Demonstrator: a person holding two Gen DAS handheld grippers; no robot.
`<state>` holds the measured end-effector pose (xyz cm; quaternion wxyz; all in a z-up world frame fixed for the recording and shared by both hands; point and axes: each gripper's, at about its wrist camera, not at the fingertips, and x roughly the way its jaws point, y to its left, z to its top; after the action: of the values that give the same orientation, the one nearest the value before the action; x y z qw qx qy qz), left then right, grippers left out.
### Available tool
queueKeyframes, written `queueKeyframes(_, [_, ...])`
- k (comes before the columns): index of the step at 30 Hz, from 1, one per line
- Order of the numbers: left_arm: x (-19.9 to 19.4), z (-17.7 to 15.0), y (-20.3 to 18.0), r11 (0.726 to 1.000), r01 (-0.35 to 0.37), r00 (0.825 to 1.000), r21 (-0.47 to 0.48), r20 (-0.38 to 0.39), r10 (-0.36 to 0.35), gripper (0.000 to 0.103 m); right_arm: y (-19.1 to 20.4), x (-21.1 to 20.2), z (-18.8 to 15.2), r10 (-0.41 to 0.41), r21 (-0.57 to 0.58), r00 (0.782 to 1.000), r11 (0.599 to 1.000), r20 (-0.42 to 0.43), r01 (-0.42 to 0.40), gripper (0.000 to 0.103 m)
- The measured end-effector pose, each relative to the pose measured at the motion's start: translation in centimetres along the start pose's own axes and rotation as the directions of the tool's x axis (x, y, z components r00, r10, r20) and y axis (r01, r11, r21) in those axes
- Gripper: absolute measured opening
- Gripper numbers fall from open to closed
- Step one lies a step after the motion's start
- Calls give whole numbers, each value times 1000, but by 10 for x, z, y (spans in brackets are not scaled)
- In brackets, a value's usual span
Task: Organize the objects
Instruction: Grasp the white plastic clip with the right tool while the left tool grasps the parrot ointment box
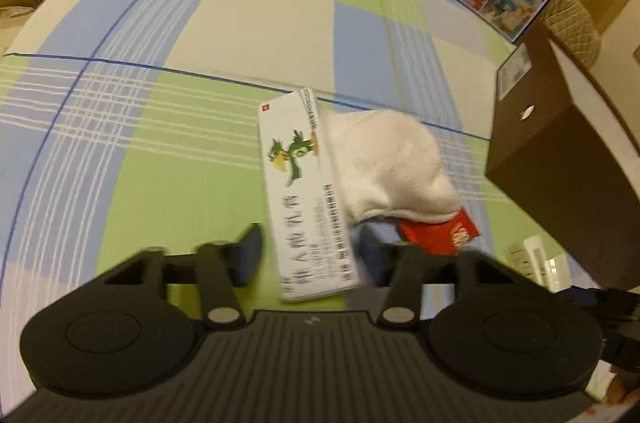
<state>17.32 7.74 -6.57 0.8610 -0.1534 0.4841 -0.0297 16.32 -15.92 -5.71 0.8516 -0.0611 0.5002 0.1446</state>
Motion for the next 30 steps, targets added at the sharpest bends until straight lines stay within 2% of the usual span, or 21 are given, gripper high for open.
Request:
queueKeyframes(4, [-5, -8, -3, 999, -31, 1000, 32, -1, 31, 37, 3, 0, -1, 3, -14, 1000, 1000, -1, -3, 37])
queueKeyframes(7, [-13, -21, -9, 992, -93, 995, 85, -23, 95, 36, 5, -1, -4, 23, -29, 1000, 999, -4, -23, 37])
queueKeyframes(10, [-22, -39, -15, 975, -175, 982, 140, -52, 184, 34, 7, -3, -8, 39, -55, 999, 998, -4, -40, 37])
queueKeyframes(12, [-28, -50, -19, 966, -201, 975, 166, -66, 214, 34, 7, -5, -12, 52, -70, 999, 996, -6, -52, 37])
queueKeyframes(17, [-35, -66, -31, 963, -179, 976, 202, -85, 200, 34, 8, -14, -25, 91, -95, 996, 991, -19, -92, 37])
queueKeyframes(18, [-33, -65, -32, 965, -170, 978, 201, -84, 190, 38, 8, -15, -26, 88, -101, 996, 991, -16, -89, 37])
queueKeyframes(21, [-32, -59, -29, 970, -166, 983, 175, -49, 177, 50, 10, -11, -26, 68, -109, 998, 992, -14, -69, 47])
queueKeyframes(22, [-32, -58, -28, 971, -165, 984, 171, -34, 174, 51, 10, -10, -26, 57, -107, 998, 993, -10, -58, 52])
queueKeyframes(27, [-25, -51, -25, 975, -163, 986, 151, -1, 165, 50, 7, -11, -21, 71, -81, 997, 994, 33, -68, 56])
queueKeyframes(30, [-21, -48, -25, 974, -169, 986, 150, 7, 169, 43, 9, -9, -20, 70, -96, 997, 993, 45, -66, 56])
